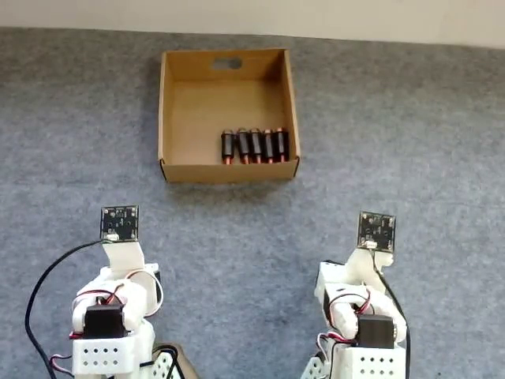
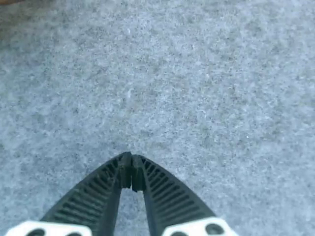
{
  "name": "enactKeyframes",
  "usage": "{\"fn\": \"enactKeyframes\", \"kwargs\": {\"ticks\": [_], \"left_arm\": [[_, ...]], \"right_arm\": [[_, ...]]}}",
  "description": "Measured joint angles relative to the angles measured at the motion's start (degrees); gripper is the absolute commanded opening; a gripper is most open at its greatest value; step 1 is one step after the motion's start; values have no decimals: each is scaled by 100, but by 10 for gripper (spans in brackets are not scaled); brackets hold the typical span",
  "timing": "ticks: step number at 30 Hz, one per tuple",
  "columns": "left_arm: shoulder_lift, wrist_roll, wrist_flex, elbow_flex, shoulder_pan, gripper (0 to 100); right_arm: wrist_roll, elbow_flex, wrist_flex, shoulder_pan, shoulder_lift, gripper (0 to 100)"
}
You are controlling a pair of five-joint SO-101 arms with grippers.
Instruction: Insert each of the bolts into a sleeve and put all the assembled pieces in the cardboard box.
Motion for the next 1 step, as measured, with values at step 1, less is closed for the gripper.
{"fn": "enactKeyframes", "kwargs": {"ticks": [1], "left_arm": [[0,0,0,0,0,8]], "right_arm": [[0,0,0,0,0,5]]}}
